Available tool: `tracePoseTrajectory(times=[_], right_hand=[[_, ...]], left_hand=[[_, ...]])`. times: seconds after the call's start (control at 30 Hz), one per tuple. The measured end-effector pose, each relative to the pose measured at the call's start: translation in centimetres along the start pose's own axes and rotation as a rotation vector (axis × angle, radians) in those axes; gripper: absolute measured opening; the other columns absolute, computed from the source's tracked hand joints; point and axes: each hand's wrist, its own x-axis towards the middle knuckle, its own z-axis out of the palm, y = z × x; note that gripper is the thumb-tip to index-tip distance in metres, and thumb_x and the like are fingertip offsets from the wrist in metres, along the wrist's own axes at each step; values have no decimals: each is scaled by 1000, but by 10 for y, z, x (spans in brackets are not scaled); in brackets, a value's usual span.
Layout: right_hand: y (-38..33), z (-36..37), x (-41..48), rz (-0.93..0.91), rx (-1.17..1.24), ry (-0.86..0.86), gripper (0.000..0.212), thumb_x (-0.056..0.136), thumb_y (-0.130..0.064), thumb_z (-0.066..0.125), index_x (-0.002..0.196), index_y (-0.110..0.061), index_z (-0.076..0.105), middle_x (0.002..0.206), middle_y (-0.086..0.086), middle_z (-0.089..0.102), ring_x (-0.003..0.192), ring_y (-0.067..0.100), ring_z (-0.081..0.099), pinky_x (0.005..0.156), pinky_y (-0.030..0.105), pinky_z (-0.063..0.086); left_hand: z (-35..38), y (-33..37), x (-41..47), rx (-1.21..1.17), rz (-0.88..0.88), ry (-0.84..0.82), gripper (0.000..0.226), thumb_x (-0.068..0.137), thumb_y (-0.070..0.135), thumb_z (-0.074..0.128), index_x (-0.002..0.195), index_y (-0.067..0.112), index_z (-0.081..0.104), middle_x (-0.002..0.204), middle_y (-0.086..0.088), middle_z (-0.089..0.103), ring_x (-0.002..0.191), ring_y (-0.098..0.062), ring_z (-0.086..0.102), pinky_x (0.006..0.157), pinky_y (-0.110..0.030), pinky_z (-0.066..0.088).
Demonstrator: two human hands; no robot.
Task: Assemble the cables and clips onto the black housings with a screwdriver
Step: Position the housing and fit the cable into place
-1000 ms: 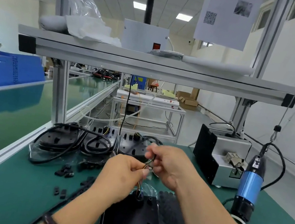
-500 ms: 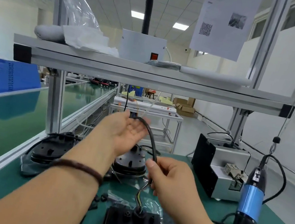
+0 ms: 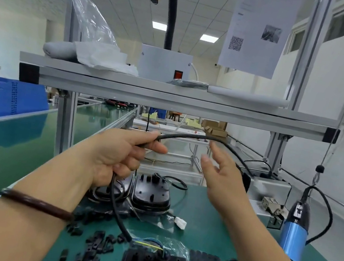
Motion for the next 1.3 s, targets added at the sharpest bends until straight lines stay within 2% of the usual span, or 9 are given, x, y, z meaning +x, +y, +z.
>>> tracePoseTrajectory(times=[0.07,0.17,0.27,0.33,0.4,0.47,0.57,0.73,1.3], right_hand=[[-1,5,6,-45,28,33,47,95,-38,53,140,-32,42,140,-12,42,130,6,39,105,23,29],[0,-2,11,-19,591,-43,43,86,-11,66,124,-28,54,105,-5,63,90,8,62,74,19,42],[4,-17,10,-23,1087,-312,68,67,6,61,130,-18,52,76,8,58,60,14,52,54,22,41],[1,-28,8,-44,1180,-392,54,70,1,62,122,-13,58,68,6,54,54,13,46,48,22,40],[0,-41,9,-20,1278,-251,17,84,-13,59,99,-16,66,59,-1,49,48,9,39,43,17,34],[3,-53,11,54,1394,-8,16,92,-24,55,80,-19,65,53,-6,43,44,5,33,42,14,27],[9,-56,15,109,1384,212,24,93,-30,55,74,-19,62,50,-7,42,41,4,31,39,14,25],[20,-39,19,274,1140,191,24,90,-37,60,86,-13,60,51,-5,44,40,4,33,35,14,28],[-14,-98,77,136,1262,443,28,100,-30,49,75,-19,49,45,-12,45,42,-1,40,44,9,29]], left_hand=[[-4,-1,1,55,22,7,35,65,48,67,71,16,78,49,10,28,40,-3,18,34,-14,9],[-14,-8,7,88,35,54,36,65,51,70,70,16,78,50,10,31,42,-4,19,33,-15,12],[-24,-16,16,64,67,142,34,74,47,67,77,13,72,51,9,31,40,-5,20,31,-16,15],[-30,-19,21,23,99,194,33,76,45,66,81,13,67,52,9,31,39,-5,20,31,-15,16],[-36,-24,24,-43,121,246,30,82,43,64,80,13,65,50,10,30,38,-4,20,30,-15,16],[-40,-30,27,-153,123,309,30,87,42,62,78,14,62,44,12,28,34,-3,18,28,-14,14],[-42,-41,30,-308,94,407,31,89,42,61,74,15,56,40,12,26,31,-2,16,27,-13,12],[-52,-53,31,-522,85,477,36,83,47,67,66,19,50,41,11,27,33,-3,15,26,-14,12],[-45,-77,36,-280,186,323,33,64,46,72,58,19,54,47,10,33,36,-4,19,30,-14,13]])
